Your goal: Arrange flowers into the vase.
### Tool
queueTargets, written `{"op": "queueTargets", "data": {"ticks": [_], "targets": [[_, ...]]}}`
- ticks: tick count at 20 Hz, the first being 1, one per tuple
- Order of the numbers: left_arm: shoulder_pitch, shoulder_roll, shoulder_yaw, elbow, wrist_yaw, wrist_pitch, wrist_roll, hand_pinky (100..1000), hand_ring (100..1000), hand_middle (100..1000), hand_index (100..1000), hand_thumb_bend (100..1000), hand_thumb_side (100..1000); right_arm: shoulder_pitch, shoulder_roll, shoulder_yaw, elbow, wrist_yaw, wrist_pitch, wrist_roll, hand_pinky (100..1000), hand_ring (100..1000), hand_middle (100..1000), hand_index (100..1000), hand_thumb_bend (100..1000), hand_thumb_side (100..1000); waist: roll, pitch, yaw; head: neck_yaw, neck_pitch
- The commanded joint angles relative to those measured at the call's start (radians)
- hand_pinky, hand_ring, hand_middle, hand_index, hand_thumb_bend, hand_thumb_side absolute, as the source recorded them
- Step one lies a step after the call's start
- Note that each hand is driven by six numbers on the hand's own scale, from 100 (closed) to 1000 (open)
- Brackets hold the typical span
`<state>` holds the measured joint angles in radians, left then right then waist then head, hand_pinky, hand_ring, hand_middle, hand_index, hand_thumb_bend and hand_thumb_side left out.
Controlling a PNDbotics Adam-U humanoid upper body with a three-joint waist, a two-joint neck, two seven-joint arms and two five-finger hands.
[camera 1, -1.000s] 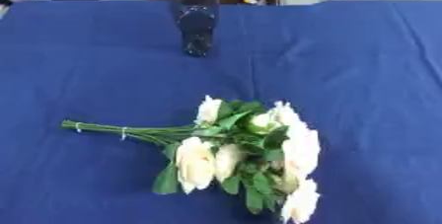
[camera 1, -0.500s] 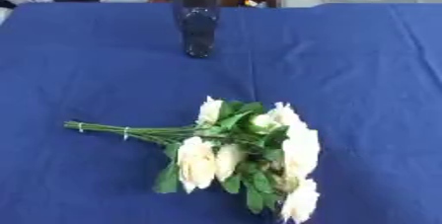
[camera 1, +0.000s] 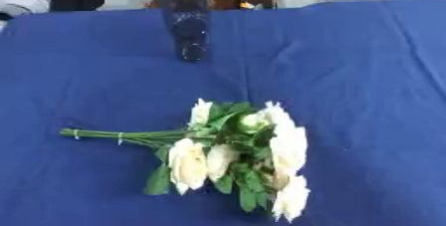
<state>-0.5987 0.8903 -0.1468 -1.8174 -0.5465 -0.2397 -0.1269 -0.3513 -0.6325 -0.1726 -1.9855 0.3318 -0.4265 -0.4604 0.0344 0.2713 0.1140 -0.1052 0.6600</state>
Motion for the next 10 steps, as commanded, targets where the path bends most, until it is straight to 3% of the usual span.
{"op": "queueTargets", "data": {"ticks": [1, 4, 8, 10], "targets": [[-0.04, 0.116, -0.068, 0.048, -0.05, -0.022, -0.05, 918, 948, 929, 1000, 319, 1000, -0.014, -0.029, -0.002, -0.014, -0.01, -0.002, 0.007, 754, 829, 820, 846, 100, 814, -0.005, -0.033, -0.004, 0.011, 0.004], [-0.066, 0.159, -0.145, 0.052, -0.096, 0.002, -0.097, 931, 955, 937, 1000, 362, 1000, -0.018, -0.025, 0.001, -0.014, -0.015, -0.003, 0.011, 755, 828, 820, 846, 100, 811, -0.008, -0.034, -0.009, 0.017, 0.0], [-0.12, 0.138, -0.238, 0.063, -0.106, 0.06, -0.158, 934, 957, 939, 1000, 369, 1000, -0.014, -0.026, -0.002, -0.014, -0.015, -0.001, 0.011, 755, 828, 820, 846, 100, 811, -0.009, -0.037, -0.001, 0.009, 0.0], [-0.136, 0.131, -0.255, 0.055, -0.095, 0.088, -0.188, 934, 957, 939, 1000, 369, 1000, -0.012, -0.026, -0.003, -0.014, -0.015, -0.001, 0.011, 755, 828, 820, 846, 100, 811, -0.009, -0.037, 0.001, 0.007, 0.001]]}}
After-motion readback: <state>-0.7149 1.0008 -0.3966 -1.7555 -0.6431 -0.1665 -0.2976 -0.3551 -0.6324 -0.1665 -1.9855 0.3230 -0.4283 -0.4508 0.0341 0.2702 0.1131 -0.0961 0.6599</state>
